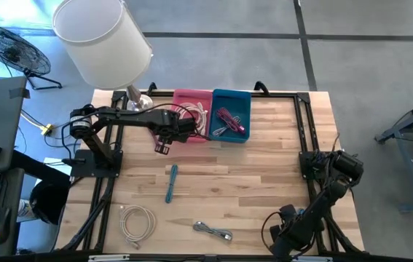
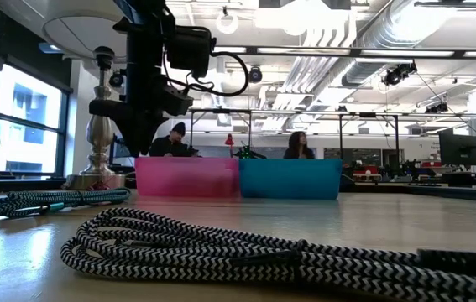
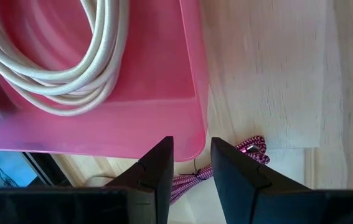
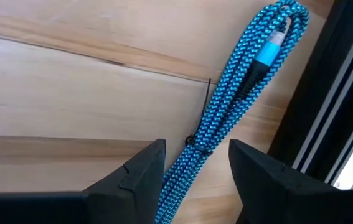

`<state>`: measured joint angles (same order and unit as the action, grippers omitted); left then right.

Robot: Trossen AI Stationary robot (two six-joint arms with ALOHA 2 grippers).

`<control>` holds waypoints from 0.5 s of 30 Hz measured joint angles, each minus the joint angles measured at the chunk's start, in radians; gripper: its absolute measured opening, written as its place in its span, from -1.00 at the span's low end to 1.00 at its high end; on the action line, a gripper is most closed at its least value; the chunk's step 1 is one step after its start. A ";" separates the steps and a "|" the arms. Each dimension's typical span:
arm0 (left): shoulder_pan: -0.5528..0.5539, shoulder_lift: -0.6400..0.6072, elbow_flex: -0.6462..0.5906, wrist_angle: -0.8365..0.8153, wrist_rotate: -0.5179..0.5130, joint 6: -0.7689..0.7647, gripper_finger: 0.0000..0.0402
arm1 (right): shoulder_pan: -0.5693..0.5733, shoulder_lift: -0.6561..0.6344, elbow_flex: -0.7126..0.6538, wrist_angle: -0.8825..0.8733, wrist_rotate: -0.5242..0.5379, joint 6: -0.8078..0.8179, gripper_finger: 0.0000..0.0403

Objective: Pick & Place USB Port
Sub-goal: Put the right blue charger cable into the blue bin

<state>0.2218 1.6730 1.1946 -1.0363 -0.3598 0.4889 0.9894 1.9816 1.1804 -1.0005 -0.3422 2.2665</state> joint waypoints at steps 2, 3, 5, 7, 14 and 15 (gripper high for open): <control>0.000 0.000 0.000 0.000 0.002 0.000 -0.48 | 0.000 0.001 -0.001 0.003 -0.003 -0.004 -0.22; 0.000 0.000 0.000 0.000 0.002 0.000 -0.48 | 0.001 0.002 -0.001 0.008 0.001 -0.010 -0.30; 0.000 0.000 0.000 0.001 0.004 0.000 -0.48 | 0.004 0.002 -0.001 0.018 0.013 -0.028 -0.54; 0.000 0.000 0.000 0.002 0.004 0.000 -0.48 | 0.005 0.003 -0.001 0.026 0.022 -0.053 -0.82; 0.000 0.000 0.000 0.017 0.011 0.000 -0.48 | 0.011 0.003 -0.002 0.009 0.061 -0.104 -0.94; 0.000 0.000 0.000 0.017 0.011 0.000 -0.48 | 0.011 0.003 -0.002 0.003 0.071 -0.115 -0.94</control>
<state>0.2218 1.6730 1.1946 -1.0195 -0.3492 0.4885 1.0004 1.9850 1.1786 -0.9978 -0.2715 2.1513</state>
